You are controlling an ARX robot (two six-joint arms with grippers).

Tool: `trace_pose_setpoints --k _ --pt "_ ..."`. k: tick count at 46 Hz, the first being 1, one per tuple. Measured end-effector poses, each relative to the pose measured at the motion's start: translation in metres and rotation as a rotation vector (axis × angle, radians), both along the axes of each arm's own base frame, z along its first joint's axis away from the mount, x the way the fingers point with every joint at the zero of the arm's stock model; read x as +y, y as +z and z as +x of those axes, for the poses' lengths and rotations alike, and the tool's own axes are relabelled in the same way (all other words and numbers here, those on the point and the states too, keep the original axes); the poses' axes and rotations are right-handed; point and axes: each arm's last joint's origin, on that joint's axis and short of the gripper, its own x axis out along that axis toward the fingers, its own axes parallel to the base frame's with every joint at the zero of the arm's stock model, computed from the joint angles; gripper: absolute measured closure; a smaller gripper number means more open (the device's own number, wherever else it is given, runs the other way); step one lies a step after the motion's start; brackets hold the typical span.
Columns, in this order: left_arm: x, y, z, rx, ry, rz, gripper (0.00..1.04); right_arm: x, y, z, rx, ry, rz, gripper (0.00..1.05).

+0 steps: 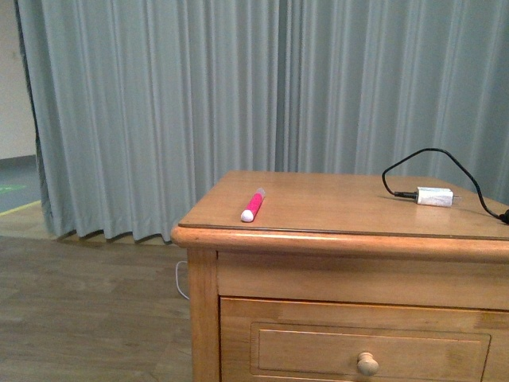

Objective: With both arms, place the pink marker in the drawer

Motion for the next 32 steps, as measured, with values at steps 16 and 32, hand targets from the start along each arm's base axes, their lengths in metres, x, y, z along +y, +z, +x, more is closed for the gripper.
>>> trace_pose_setpoints --k 16,32 --pt "0.000 0.000 0.000 0.000 0.000 0.000 0.06 0.000 0.000 0.000 0.000 0.000 0.000 0.08" --pt "0.000 0.000 0.000 0.000 0.000 0.000 0.06 0.004 -0.001 0.011 0.273 0.081 -0.016 0.08"
